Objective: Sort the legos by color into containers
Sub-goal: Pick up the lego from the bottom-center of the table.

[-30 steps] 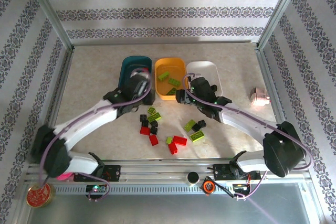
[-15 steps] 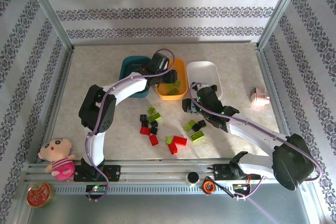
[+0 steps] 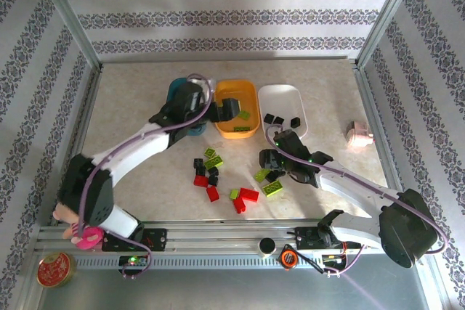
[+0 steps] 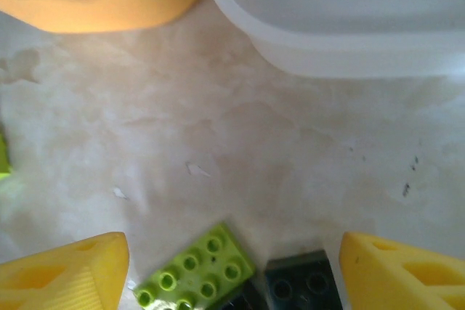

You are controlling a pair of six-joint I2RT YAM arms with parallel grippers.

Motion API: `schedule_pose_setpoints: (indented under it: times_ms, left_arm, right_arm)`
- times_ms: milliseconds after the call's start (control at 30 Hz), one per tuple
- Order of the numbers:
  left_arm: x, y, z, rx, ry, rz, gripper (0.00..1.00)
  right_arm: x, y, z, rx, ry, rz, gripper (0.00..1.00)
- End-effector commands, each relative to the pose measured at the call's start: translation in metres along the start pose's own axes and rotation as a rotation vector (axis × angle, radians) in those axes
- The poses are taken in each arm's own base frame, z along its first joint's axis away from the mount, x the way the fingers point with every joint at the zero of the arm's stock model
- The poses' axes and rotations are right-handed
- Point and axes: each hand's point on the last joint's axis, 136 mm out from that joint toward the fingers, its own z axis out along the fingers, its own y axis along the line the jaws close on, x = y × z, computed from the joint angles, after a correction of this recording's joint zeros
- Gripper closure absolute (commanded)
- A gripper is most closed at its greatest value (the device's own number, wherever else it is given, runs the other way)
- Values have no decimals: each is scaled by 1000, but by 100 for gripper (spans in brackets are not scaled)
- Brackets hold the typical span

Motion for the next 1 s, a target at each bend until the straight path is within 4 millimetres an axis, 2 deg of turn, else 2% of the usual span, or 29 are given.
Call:
schedule_pose_setpoints:
  times_ms: [0,200,433,667,767,867,967]
  left_arm:
    - [25,6,-20,27,-9,-31,0]
    - [74,33,-58,-5,-18,-62,0]
    - [109,55,-76,-29,-13,-90,0]
    - [119,66,-82,-69,3,-85,0]
    - [119,68,-84,-81,-3,-78,0]
    - [120,70,-85,-89,-7,-74,0]
    - [122,73,-85,-95,-5,-77,0]
  right_arm:
    - [26,-23,3,95,81,22,23]
    - [34,-36,5,153,98,105,24]
    - [33,-37,19,146,123,185,27]
    - [35,-56,22,202,131,236,38]
    - [39,-74,20,251,144,257,44]
    - [42,-84,17,263,162,289,45]
    - [36,-76,12,217,144,282,43]
